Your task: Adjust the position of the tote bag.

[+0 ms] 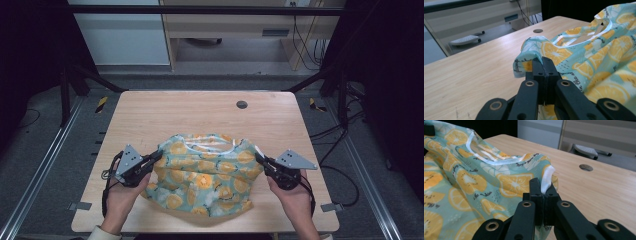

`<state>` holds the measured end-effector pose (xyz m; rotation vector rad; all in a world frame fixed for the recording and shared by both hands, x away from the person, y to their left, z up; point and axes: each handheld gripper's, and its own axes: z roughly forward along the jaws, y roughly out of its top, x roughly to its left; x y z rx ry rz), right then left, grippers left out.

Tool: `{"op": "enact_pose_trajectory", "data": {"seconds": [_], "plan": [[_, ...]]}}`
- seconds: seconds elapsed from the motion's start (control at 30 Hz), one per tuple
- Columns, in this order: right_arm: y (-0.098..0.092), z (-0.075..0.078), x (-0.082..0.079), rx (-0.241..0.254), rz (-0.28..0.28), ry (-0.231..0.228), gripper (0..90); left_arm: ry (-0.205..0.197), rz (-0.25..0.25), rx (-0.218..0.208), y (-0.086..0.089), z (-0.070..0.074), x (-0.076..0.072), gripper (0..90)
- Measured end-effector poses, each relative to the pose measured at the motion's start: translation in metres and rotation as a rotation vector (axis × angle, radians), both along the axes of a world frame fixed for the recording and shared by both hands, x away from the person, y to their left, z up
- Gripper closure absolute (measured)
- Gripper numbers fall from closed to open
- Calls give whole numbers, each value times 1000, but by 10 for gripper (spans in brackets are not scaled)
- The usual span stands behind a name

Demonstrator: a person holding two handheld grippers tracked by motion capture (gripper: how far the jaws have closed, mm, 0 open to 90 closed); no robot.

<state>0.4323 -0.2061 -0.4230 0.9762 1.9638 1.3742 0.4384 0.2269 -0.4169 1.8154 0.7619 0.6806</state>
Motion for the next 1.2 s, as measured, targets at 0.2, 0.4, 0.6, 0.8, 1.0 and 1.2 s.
{"op": "enact_pose_trajectory", "data": {"seconds": [0.2, 0.4, 0.6, 0.8, 1.0, 1.2], "plan": [[1, -5, -9, -39, -4, 0, 885, 39, -10, -16, 0, -10, -11, 900], [-1, -8, -14, 5, 7, 23, 885, 64, -20, -46, 3, -12, -14, 900], [0, -5, -19, 18, 13, 12, 885, 71, -26, -76, 8, -11, -20, 900], [0, -3, -20, 28, 21, -1, 885, 66, -27, -96, 11, -9, -22, 900], [1, 5, -28, 33, 37, -36, 885, 52, -34, -124, 16, -4, -31, 900], [-1, 5, -54, 31, 70, -60, 884, 40, -76, -141, 21, -2, -53, 900]]}}
